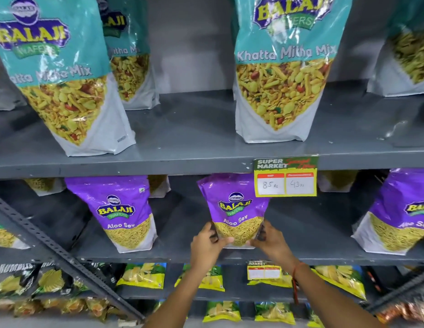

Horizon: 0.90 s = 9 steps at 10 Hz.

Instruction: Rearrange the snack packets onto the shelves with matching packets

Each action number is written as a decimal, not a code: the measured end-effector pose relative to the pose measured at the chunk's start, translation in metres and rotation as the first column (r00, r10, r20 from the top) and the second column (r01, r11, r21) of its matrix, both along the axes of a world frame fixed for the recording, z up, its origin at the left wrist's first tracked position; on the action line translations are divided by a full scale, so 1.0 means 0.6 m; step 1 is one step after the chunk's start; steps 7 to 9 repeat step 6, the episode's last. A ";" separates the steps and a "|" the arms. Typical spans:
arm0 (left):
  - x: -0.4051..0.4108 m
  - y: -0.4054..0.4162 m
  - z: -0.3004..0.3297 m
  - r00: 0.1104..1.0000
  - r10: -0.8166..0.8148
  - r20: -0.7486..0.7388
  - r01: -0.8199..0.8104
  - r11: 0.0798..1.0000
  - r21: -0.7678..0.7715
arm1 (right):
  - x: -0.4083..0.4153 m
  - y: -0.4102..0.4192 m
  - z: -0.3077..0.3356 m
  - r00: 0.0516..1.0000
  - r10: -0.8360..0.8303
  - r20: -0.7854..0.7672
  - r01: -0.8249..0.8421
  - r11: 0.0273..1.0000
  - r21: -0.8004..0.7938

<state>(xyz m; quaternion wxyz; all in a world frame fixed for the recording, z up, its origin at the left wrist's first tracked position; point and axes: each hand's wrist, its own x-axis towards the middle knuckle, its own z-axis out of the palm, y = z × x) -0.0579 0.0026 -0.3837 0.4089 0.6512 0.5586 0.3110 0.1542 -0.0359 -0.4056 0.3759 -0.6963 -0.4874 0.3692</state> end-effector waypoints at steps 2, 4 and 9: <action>0.074 -0.015 -0.007 0.999 -0.033 -0.017 0.033 0.999 -0.007 | 0.073 -0.025 -0.005 1.000 0.010 0.012 -0.010 1.000 0.000; 0.081 -0.026 -0.023 0.999 -0.006 0.037 0.007 1.000 -0.010 | 0.077 -0.028 -0.009 0.998 0.049 -0.029 -0.049 0.999 0.022; 0.070 -0.060 -0.003 0.980 0.054 0.190 -0.046 0.998 -0.046 | 0.056 -0.055 -0.003 0.982 -0.040 -0.186 0.056 0.995 0.084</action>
